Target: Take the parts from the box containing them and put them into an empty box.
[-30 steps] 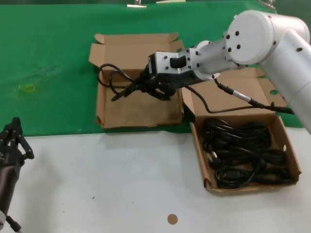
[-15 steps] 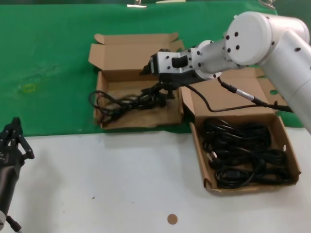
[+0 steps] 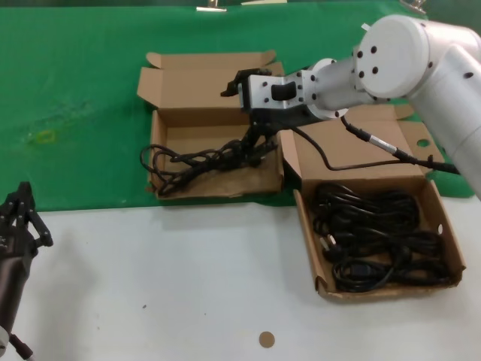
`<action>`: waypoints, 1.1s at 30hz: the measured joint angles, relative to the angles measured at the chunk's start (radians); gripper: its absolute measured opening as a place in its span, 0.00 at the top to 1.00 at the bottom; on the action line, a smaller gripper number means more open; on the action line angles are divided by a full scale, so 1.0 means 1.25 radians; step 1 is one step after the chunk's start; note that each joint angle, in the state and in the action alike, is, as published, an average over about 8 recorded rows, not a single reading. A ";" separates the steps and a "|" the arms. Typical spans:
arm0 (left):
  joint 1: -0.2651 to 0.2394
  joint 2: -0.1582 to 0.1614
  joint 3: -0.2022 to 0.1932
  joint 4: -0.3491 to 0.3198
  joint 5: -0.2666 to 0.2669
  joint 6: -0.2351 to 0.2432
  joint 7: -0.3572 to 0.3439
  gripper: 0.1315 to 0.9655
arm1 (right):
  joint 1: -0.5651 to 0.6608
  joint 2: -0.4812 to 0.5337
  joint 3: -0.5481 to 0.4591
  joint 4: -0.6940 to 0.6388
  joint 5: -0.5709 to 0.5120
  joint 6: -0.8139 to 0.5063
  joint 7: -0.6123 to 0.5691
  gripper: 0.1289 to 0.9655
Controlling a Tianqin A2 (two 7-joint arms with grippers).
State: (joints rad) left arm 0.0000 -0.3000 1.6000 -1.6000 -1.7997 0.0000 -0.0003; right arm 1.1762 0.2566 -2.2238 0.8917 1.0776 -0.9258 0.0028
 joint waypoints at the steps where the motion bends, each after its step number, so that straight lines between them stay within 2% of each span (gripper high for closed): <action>1: 0.000 0.000 0.000 0.000 0.000 0.000 0.000 0.99 | 0.000 0.000 0.000 0.000 0.000 0.000 0.000 0.55; 7: 0.000 0.000 0.000 0.000 0.000 0.000 0.000 0.96 | -0.027 0.001 0.014 0.016 0.016 0.021 0.000 0.36; 8: 0.000 0.000 0.000 0.000 0.000 0.000 0.000 0.96 | -0.035 0.001 0.019 0.021 0.022 0.028 0.000 0.36; 14: 0.000 0.000 0.000 0.000 0.000 0.000 0.000 0.95 | -0.098 0.004 0.052 0.059 0.060 0.077 0.000 0.21; 16: 0.000 0.000 0.000 0.000 0.000 0.000 0.000 0.92 | -0.121 0.005 0.065 0.073 0.074 0.095 0.000 0.15; 20: 0.000 0.000 0.000 0.000 0.000 0.000 0.000 0.86 | -0.171 0.006 0.091 0.103 0.105 0.134 0.000 0.15; 23: 0.000 0.000 0.000 0.000 0.000 0.000 0.000 0.83 | -0.209 0.008 0.111 0.125 0.128 0.164 0.000 0.11; 28: 0.000 0.000 0.000 0.000 0.000 0.000 0.000 0.70 | -0.272 0.010 0.144 0.163 0.167 0.214 -0.001 0.03; 33: 0.000 0.000 0.000 0.000 0.000 0.000 0.000 0.59 | -0.334 0.012 0.177 0.201 0.205 0.263 -0.001 0.02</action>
State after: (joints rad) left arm 0.0000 -0.3000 1.6000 -1.6000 -1.7998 0.0000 -0.0003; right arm 0.7585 0.2721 -2.0020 1.1429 1.3339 -0.5974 0.0018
